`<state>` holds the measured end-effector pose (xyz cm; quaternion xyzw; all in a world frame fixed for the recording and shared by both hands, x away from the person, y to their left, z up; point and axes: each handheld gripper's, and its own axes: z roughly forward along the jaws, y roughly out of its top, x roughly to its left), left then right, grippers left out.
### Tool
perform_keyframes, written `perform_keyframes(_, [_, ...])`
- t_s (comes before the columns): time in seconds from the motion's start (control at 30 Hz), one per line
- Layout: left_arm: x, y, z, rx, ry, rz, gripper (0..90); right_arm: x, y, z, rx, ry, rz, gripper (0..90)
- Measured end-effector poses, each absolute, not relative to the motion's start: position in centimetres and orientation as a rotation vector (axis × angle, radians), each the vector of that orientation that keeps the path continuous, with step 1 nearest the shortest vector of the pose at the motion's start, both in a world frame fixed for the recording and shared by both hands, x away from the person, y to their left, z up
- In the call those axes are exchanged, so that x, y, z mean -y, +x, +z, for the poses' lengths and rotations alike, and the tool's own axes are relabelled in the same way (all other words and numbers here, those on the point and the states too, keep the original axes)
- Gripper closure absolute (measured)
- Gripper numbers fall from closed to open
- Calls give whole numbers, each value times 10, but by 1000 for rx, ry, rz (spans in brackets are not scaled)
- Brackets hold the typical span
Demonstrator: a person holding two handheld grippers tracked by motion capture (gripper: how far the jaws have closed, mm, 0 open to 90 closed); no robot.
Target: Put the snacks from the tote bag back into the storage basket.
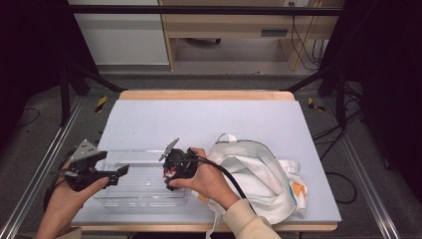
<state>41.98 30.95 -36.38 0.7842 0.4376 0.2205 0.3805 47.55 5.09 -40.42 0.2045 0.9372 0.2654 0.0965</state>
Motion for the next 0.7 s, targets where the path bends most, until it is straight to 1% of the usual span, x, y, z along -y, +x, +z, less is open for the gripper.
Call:
perform_keyframes(0.3, [-307, 421, -365, -1115, 2017, 562, 98, -29, 461, -383, -2706, 625, 875, 118])
perform_keyframes(0.7, [-297, 420, -366, -1101, 2044, 569, 97, 16, 435, -368, -2567, 682, 1059, 100])
